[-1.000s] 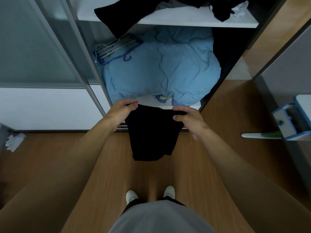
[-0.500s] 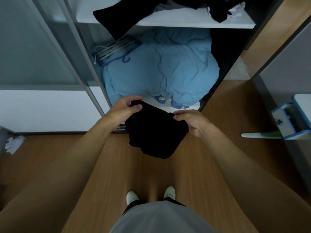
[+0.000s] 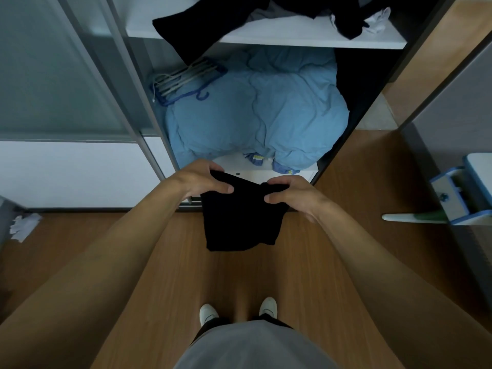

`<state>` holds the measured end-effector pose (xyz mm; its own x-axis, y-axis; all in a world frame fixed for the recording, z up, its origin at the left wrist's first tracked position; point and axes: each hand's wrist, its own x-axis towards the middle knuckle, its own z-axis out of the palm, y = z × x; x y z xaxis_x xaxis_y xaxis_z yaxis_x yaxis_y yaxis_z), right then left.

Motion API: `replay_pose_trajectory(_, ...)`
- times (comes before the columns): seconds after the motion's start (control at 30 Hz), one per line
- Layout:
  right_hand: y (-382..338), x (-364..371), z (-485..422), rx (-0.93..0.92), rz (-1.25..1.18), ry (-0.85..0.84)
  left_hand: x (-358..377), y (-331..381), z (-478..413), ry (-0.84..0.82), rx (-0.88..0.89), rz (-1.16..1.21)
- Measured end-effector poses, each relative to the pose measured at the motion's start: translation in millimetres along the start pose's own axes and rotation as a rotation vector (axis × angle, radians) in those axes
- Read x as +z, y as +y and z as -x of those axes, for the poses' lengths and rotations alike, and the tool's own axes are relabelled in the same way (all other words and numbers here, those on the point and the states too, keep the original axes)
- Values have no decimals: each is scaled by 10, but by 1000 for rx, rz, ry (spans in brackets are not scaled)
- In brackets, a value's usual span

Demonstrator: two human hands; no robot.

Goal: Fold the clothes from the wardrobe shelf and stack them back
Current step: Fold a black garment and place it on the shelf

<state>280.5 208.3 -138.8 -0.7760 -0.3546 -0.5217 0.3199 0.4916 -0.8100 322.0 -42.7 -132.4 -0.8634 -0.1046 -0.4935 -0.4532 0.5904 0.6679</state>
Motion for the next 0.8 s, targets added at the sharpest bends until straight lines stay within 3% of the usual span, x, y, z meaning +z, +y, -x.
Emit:
replay_pose_trajectory(0.2, -2, 15, -11, 46, 423, -7, 133, 6, -18, 23, 7, -147)
replay_pose_trajectory(0.5, 7, 34, -43, -125, 540, 253, 76, -26, -22, 202, 112, -225)
replay_pose_trajectory(0.63, 4, -54, -28, -319, 588, 299, 19, -24, 8, 214, 181, -250)
replay_pose_trajectory(0.7, -9, -107, 23, -400, 466, 165, -17, -55, 11, 249, 215, -169)
replay_pose_trajectory(0.8, -81, -154, 97, -370, 266, 57, -4, -149, 16, 314, 311, 259)
